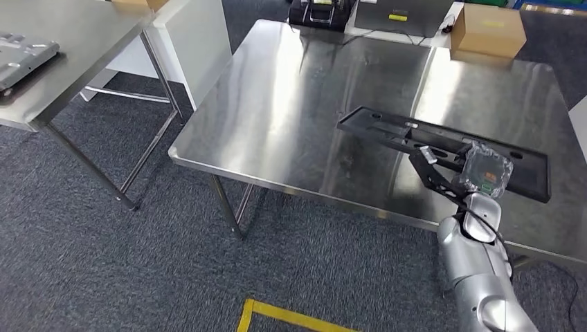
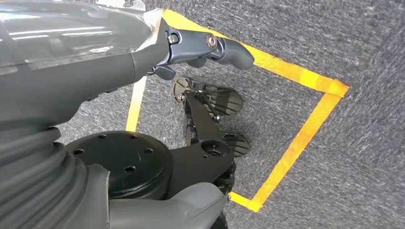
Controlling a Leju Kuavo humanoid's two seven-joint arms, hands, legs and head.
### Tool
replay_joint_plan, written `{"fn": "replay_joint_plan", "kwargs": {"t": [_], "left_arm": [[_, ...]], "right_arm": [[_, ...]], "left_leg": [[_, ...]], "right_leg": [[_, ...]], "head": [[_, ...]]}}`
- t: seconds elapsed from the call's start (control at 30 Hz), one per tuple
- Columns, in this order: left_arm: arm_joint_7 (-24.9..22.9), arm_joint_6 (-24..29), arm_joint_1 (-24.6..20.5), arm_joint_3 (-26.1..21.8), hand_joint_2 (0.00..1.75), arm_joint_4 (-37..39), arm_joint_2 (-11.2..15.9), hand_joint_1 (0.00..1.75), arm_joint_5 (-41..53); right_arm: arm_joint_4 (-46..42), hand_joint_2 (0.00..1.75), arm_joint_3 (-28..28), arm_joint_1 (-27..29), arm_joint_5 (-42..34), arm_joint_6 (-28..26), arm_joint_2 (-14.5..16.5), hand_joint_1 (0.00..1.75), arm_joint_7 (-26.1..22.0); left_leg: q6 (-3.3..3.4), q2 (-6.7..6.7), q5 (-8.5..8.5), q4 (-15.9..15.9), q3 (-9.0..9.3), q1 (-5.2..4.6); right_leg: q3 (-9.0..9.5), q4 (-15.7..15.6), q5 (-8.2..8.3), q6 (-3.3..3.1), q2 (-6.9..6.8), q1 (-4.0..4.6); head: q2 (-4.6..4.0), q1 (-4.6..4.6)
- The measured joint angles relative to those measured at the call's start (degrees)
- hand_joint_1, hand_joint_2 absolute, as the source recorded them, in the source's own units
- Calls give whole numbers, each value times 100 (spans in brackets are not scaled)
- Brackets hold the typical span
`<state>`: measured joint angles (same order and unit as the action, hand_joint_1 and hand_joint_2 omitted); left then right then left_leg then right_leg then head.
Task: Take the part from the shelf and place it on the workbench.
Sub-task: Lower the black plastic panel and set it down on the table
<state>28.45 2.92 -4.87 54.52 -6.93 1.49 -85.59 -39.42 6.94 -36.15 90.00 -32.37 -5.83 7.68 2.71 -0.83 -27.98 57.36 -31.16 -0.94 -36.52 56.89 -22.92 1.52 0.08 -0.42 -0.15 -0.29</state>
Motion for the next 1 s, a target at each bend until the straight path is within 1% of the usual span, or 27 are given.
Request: {"fn": "replay_joint_plan", "kwargs": {"t": [0.03, 0.07, 0.1, 0.13, 0.17, 0.2, 0.23, 0.27, 0.3, 0.33, 0.37, 0.4, 0.43, 0.5, 0.53, 0.57, 0.6, 0.63, 0.7, 0.73, 0.77, 0.8, 0.83, 0.87, 0.9, 0.93, 1.0], "left_arm": [[3, 3, 0, 1, 175, 0, 4, 0, -9], [9, 8, -2, 1, 175, 0, 7, 0, -17], [14, 12, -6, 1, 175, 0, 10, 0, -22], [17, 15, -9, 2, 175, 0, 11, 0, -22], [21, 16, -9, 4, 175, 0, 11, 0, -22], [22, 16, -8, 13, 175, 0, 10, 0, -22], [22, 16, -6, 25, 175, 0, 10, 0, -22], [22, 16, -3, 36, 175, 0, 10, 0, -22], [22, 17, -1, 46, 175, 0, 12, 0, -21], [22, 17, 0, 51, 175, 0, 16, 0, -21], [23, 18, 0, 54, 175, 1, 23, 0, -21], [24, 18, -2, 59, 175, 1, 32, 0, -20], [24, 17, -4, 68, 175, 1, 38, 0, -20], [26, 18, -3, 90, 175, 2, 45, 0, -20], [26, 19, -2, 99, 175, 1, 44, 0, -20], [28, 19, -2, 105, 175, 2, 41, 0, -20], [30, 19, -6, 108, 175, 2, 39, 0, -20], [32, 18, -9, 109, 175, 2, 37, 0, -20], [35, 18, -12, 111, 175, 2, 34, 0, -20], [35, 18, -11, 111, 175, 2, 31, 0, -20], [34, 18, -9, 113, 175, 2, 26, 0, -20], [34, 18, -8, 114, 175, 2, 20, 0, -20], [33, 18, -8, 115, 175, 1, 15, 0, -20], [33, 18, -8, 116, 175, 2, 15, 0, -20], [33, 19, -9, 116, 175, 2, 17, 0, -20], [18, 30, -11, 119, 175, 2, 21, 0, -17], [-92, 99, -11, 126, 175, 3, 26, 0, -16]], "right_arm": [[-1, 175, -2, 0, -1, -1, -1, 175, 4], [-1, 175, -4, -6, -1, -1, -5, 175, 9], [-1, 175, -5, -15, -1, -1, -7, 175, 12], [-1, 175, -8, -23, -1, -2, -10, 175, 12], [0, 175, -10, -28, 0, -2, -13, 175, 12], [1, 175, -13, -23, 0, -3, -14, 175, 12], [1, 175, -17, -13, 0, -4, -14, 175, 12], [2, 175, -21, 0, 1, -5, -14, 175, 12], [2, 175, -25, 9, 0, -7, -14, 175, 12], [2, 175, -29, 13, 0, -8, -14, 175, 12], [2, 175, -32, 15, 0, -8, -14, 175, 12], [3, 175, -34, 10, -1, -9, -14, 175, 12], [3, 175, -36, 5, -1, -10, -16, 175, 12], [4, 175, -42, 0, -1, -13, -18, 175, 12], [3, 175, -44, 2, 0, -14, -20, 175, 12], [2, 175, -48, 1, 1, -16, -21, 175, 12], [2, 175, -51, -3, 1, -17, -23, 175, 12], [2, 175, -55, -6, 1, -19, -33, 175, 12], [9, 175, -60, 7, 1, -20, -47, 175, 12], [14, 175, -61, 25, 1, -20, -53, 175, 12], [19, 175, -64, 43, 0, -20, -53, 175, 12], [21, 175, -67, 54, -1, -20, -53, 175, 12], [22, 175, -69, 57, -1, -20, -55, 175, 12], [24, 175, -70, 54, -2, -20, -56, 175, 12], [26, 175, -71, 45, -1, -23, -57, 175, 9], [30, 175, -72, 39, -1, -29, -57, 175, 1], [43, 175, -86, 36, -1, -46, -50, 175, -20]], "left_leg": [[-26, 6, -29, 37, 2, 2], [-59, 16, -72, 176, -45, 10], [-97, 27, -145, 386, -155, 23], [-139, 39, -249, 726, -353, 43], [-176, 45, -374, 1118, -603, 64], [-201, 49, -485, 1441, -843, 84], [-218, 54, -533, 1635, -1032, 100], [-221, 60, -458, 1611, -1115, 109], [-209, 64, -260, 1386, -1088, 112], [-176, 66, 41, 983, -963, 108], [-131, 66, 290, 573, -814, 96], [-90, 63, 428, 252, -693, 80], [-50, 62, 490, 58, -605, 62], [2, 59, 450, 2, -552, 31], [34, 64, 478, -27, -511, 41], [64, 66, 492, -62, -473, 50], [94, 69, 499, -97, -433, 64], [120, 70, 492, -125, -393, 76], [148, 62, 443, -126, -345, 71], [149, 54, 411, -124, -315, 71], [142, 45, 380, -121, -283, 73], [126, 36, 343, -114, -241, 80], [103, 30, 298, -101, -193, 88], [70, 27, 250, -82, -157, 88], [33, 25, 204, -56, -134, 83], [5, 25, 165, -30, -127, 69], [29, 26, 135, -3, -138, 46]], "right_leg": [[34, -9, 18, -30, 9, -21], [77, -16, 5, -64, 13, -45], [123, -17, -12, -98, 15, -55], [157, -20, -35, -134, 16, -55], [184, -19, -64, -161, 17, -52], [208, -19, -91, -174, 20, -49], [238, -19, -122, -178, 25, -47], [278, -19, -157, -171, 30, -46], [327, -19, -193, -162, 37, -45], [382, -21, -231, -151, 43, -44], [432, -22, -267, -135, 46, -40], [459, -25, -295, -116, 52, -35], [471, -27, -322, -89, 56, -29], [471, -41, -356, -26, 62, -21], [466, -32, -380, 5, 58, -14], [438, 33, -419, 24, 52, -10], [359, 191, -489, 29, 47, -7], [197, 497, -609, 24, 41, -11], [-260, 1302, -865, 23, 39, -24], [-459, 1593, -917, 49, 38, -31], [-553, 1667, -870, 95, 36, -41], [-520, 1484, -716, 160, 32, -58], [-376, 1089, -489, 229, 22, -82], [-198, 660, -280, 278, 3, -100], [-32, 293, -116, 299, -8, -104], [70, 75, -28, 282, -14, -111], [113, -2, -4, 218, -1, -105]], "head": [[0, -3], [0, -7], [0, -12], [0, -15], [0, -22], [0, -22], [0, -23], [0, -24], [0, -23], [0, -24], [0, -20], [0, -16], [0, -15], [0, -14], [0, -15], [0, -12], [0, -6], [0, -1], [0, 6], [0, 6], [0, 7], [0, 8], [0, 8], [0, 14], [0, 20], [0, 22], [0, 11]]}}
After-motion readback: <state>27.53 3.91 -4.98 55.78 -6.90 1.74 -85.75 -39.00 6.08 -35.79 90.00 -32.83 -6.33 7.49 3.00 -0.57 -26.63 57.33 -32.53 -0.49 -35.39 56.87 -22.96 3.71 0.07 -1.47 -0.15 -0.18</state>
